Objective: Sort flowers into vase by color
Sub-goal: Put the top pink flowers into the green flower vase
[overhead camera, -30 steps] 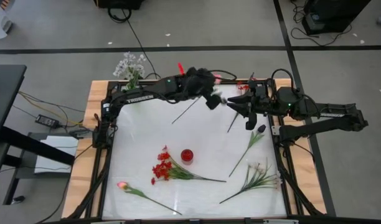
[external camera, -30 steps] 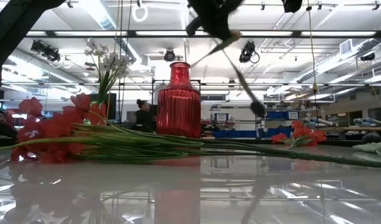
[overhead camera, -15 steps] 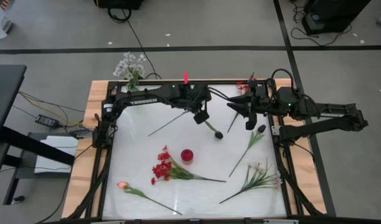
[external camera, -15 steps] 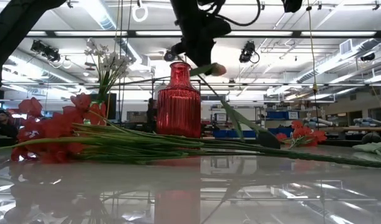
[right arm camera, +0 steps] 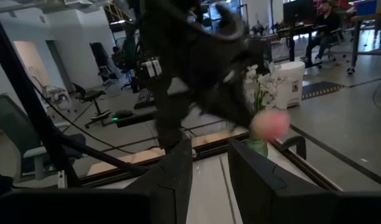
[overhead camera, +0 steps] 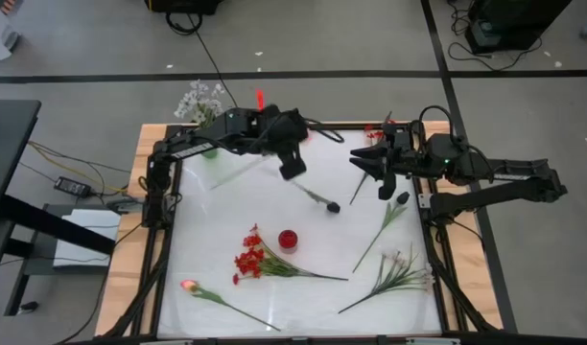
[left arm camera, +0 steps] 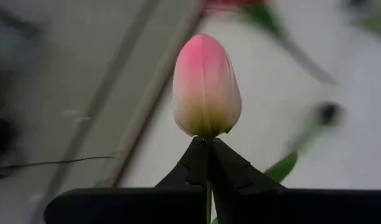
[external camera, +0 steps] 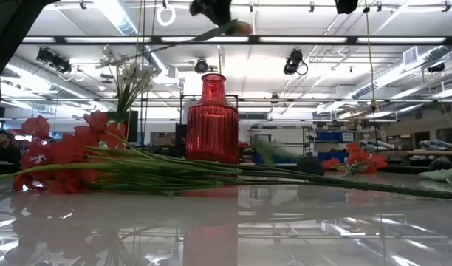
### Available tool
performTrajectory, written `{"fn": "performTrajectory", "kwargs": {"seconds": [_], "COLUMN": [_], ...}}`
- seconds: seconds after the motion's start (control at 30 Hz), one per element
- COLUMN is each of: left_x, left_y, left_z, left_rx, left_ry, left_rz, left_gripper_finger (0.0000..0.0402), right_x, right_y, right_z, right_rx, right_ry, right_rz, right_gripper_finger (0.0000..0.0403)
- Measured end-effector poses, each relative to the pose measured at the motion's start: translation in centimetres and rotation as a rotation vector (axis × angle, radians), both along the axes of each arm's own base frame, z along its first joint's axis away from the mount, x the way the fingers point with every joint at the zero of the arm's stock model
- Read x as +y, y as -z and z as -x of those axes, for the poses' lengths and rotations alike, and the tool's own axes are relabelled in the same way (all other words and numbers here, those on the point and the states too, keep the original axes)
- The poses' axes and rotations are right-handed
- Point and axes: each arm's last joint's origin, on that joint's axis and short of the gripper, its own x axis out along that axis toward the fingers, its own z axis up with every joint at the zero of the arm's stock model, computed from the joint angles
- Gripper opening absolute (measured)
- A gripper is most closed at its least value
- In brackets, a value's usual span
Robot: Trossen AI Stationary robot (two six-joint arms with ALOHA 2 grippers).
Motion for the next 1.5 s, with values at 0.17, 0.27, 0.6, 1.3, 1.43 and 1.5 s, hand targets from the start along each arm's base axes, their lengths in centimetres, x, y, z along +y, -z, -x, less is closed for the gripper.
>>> {"fn": "performTrajectory", "kwargs": {"seconds": [0.17, 0.27, 0.6, 1.3, 1.43, 1.5], "left_x": [0.1, 0.3, 2.1, 1.6, 1.1, 0.7], "left_y": [-2.2, -2.5, -0.6, 7.1, 6.1, 5.2], "left_z": [1.3, 1.6, -0.2, 11.1, 16.1, 18.7], "left_rx": [-0.074, -0.097, -0.173, -0.552, -0.615, -0.675], "left_ry": [-0.02, -0.037, 0.049, 0.009, -0.116, -0.188], "left_rz": [-0.106, -0.108, -0.035, 0.009, -0.116, -0.21], "left_gripper_finger": [0.0007, 0.0007, 0.0006, 0.0005, 0.0005, 0.0005], "right_x": [0.0, 0.0, 0.0, 0.0, 0.0, 0.0], "right_y": [0.0, 0.0, 0.0, 0.0, 0.0, 0.0], "right_z": [0.0, 0.0, 0.0, 0.0, 0.0, 0.0], "right_rx": [0.0, 0.001, 0.0, 0.001, 0.001, 0.001], "right_ry": [0.0, 0.0, 0.0, 0.0, 0.0, 0.0], "right_rz": [0.0, 0.0, 0.0, 0.0, 0.0, 0.0], "right_gripper_finger": [0.0113, 0.0113, 0.0113, 0.0113, 0.0113, 0.0113]}}
